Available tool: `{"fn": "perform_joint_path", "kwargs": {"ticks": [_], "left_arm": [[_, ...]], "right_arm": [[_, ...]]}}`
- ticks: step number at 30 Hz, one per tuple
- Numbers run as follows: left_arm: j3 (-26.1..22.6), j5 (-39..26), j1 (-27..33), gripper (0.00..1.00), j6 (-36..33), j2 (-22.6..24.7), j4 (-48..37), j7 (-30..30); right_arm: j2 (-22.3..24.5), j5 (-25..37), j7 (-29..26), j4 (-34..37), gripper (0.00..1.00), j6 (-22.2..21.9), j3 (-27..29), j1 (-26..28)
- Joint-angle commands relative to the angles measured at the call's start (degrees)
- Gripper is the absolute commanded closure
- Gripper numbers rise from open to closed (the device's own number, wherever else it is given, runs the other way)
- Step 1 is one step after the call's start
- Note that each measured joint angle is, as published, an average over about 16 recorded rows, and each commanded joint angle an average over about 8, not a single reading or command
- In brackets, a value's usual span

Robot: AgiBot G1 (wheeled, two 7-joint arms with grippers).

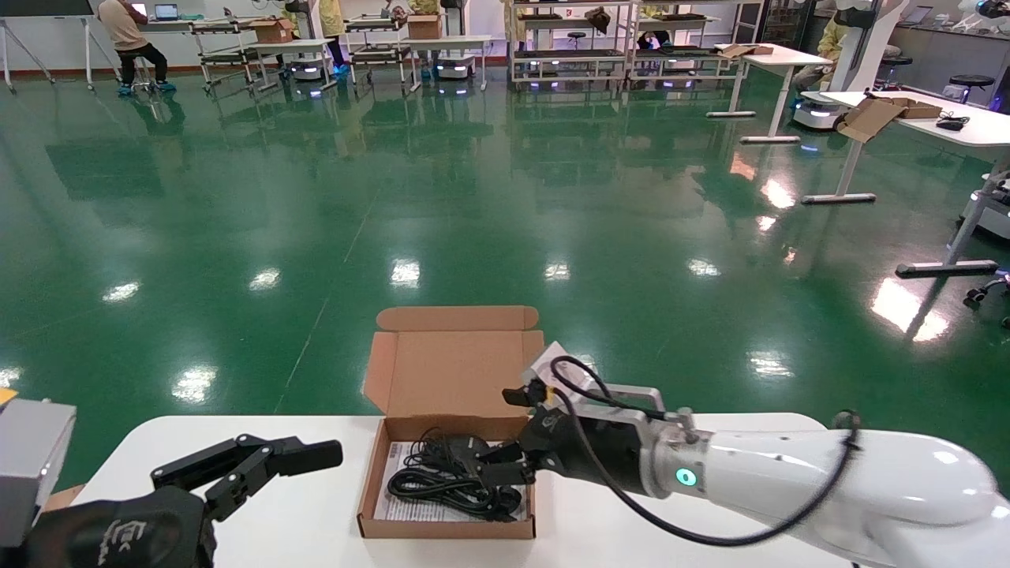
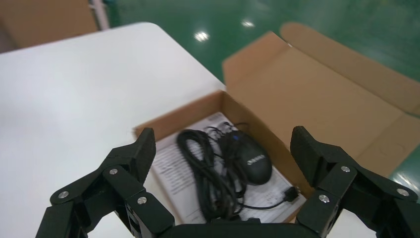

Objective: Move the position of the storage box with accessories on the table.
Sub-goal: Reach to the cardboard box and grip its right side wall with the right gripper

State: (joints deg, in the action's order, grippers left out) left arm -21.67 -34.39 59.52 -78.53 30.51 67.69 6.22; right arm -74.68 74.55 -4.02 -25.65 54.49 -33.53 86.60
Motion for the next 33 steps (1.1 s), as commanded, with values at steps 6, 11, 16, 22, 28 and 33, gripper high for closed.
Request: {"fn": "perform_joint_path", "kwargs": {"ticks": [6,11,16,22,28,33], "left_arm": [[0.00,0.00,0.00,0.00,0.00,0.00,0.00,0.00],[0.00,0.00,0.00,0.00,0.00,0.00,0.00,0.00],[0.00,0.00,0.00,0.00,0.00,0.00,0.00,0.00],[0.00,0.00,0.00,0.00,0.00,0.00,0.00,0.00],[0.00,0.00,0.00,0.00,0.00,0.00,0.00,0.00],[0.00,0.00,0.00,0.00,0.00,0.00,0.00,0.00]], "right_arm": [[-3.69,-0.29,0.06,6.86,0.00,-6.28,-2.34,1.70],[-3.87,-2.17,-2.93,7.30,0.00,-11.06,-5.55,1.02],[-3.84,-4.07,-6.33,7.65,0.00,-15.59,-8.70,0.13],[-3.81,-5.83,-9.68,7.60,0.00,-19.37,-12.41,-1.11],[-3.79,-7.70,-12.11,6.38,0.00,-21.99,-16.01,-2.71],[-3.74,-9.33,-13.51,5.55,0.00,-24.00,-18.71,-3.87]]}}
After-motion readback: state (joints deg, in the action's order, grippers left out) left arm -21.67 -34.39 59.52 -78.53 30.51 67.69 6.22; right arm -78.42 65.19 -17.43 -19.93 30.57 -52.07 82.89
